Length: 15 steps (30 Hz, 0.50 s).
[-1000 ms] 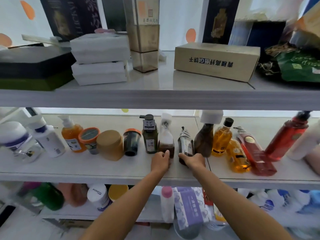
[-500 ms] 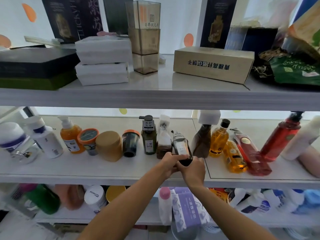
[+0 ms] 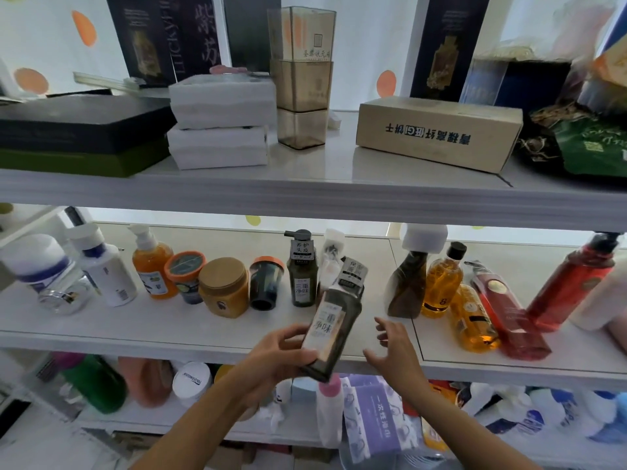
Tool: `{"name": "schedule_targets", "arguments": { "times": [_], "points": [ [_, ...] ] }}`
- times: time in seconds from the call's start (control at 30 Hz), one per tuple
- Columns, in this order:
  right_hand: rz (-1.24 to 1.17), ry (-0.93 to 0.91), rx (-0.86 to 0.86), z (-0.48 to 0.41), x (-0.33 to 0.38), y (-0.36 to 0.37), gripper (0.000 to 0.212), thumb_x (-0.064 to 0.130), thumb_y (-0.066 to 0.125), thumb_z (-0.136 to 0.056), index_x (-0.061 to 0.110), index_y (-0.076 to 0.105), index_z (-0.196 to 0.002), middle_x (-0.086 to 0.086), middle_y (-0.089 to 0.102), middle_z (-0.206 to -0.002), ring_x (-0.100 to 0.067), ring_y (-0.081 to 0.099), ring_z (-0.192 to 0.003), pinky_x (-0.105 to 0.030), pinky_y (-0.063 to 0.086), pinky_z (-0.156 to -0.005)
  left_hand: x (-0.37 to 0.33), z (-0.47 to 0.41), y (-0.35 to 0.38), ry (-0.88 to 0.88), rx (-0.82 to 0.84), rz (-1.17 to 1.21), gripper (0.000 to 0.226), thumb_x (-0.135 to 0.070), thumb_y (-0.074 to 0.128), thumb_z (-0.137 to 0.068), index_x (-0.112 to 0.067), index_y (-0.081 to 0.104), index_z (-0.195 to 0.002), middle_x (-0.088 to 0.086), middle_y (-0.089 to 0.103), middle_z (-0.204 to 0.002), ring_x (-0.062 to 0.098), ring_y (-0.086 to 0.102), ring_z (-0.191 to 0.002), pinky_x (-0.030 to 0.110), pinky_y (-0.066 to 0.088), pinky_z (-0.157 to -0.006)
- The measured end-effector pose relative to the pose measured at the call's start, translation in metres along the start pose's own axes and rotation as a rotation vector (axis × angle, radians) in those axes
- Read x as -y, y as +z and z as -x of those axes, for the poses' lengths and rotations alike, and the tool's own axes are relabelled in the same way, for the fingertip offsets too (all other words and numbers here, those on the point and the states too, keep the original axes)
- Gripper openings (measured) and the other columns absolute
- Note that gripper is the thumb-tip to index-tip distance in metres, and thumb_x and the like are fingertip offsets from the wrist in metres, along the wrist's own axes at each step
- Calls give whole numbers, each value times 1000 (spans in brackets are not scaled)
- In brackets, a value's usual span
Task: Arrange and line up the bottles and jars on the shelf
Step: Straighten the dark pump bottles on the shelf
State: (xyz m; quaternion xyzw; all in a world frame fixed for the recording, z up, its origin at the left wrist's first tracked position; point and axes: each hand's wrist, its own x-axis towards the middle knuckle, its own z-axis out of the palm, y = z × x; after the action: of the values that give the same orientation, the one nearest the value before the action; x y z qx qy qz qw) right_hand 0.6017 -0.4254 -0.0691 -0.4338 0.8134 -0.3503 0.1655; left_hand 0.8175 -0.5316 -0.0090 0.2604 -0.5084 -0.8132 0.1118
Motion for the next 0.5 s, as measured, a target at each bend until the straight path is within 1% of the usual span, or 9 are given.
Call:
{"name": "schedule_targets", "arguments": {
  "times": [0.1, 0.17, 0.2, 0.27, 0.33, 0.4, 0.5],
  "points": [
    [6, 5, 3, -19, 8, 10, 64, 14, 72, -80, 9, 41, -136, -8, 46, -126, -11, 49, -102, -22, 46, -93, 4, 37, -22, 22, -64, 81, 83, -13, 87, -55, -8, 50, -128, 20, 65, -120, 37, 63, -110, 38, 57, -81],
    [5, 16, 1, -32, 12, 18, 65, 15, 72, -80, 8, 41, -136, -9, 46, -128, -15, 52, -107, -26, 47, -96, 4, 56, -39, 50, -145, 94, 84, -13, 90, -50, -8, 53, -125, 20, 66, -118, 37, 64, -107, 38, 58, -78],
    [0, 23, -2, -38, 15, 22, 66, 15, 72, -79, 8, 41, -137, -10, 46, -128, -17, 52, -110, -27, 47, -97, 2, 62, -46, 71, -184, 99, 78, -11, 88, -52, -8, 54, -123, 20, 67, -116, 37, 65, -105, 36, 59, -75],
    [-12, 29, -13, -48, 22, 29, 70, 17, 75, -77, 9, 40, -137, -10, 45, -130, -20, 51, -113, -29, 47, -98, -3, 70, -58, 120, -255, 127, 59, -3, 80, -64, -7, 56, -119, 19, 68, -113, 34, 68, -100, 34, 59, -72],
    [-2, 2, -41, -58, 32, 37, 74, 19, 77, -74, 10, 39, -137, -10, 44, -129, -22, 49, -116, -28, 43, -98, -9, 68, -66, 154, -327, 170, 47, 3, 73, -71, -6, 58, -115, 18, 70, -109, 31, 70, -93, 32, 60, -69],
    [39, -34, -69, -67, 42, 45, 78, 23, 78, -74, 12, 36, -138, -10, 41, -131, -22, 45, -118, -27, 42, -97, -15, 59, -70, 172, -399, 181, 43, -2, 67, -71, -4, 59, -114, 17, 72, -105, 28, 72, -89, 32, 60, -68],
    [128, -53, -82, -78, 56, 54, 80, 30, 77, -74, 17, 33, -139, -8, 32, -139, -25, 35, -126, -31, 43, -97, -22, 37, -72, 152, -455, 196, 41, -8, 68, -72, -5, 61, -113, 15, 73, -104, 26, 71, -90, 32, 61, -72]
  ]
}}
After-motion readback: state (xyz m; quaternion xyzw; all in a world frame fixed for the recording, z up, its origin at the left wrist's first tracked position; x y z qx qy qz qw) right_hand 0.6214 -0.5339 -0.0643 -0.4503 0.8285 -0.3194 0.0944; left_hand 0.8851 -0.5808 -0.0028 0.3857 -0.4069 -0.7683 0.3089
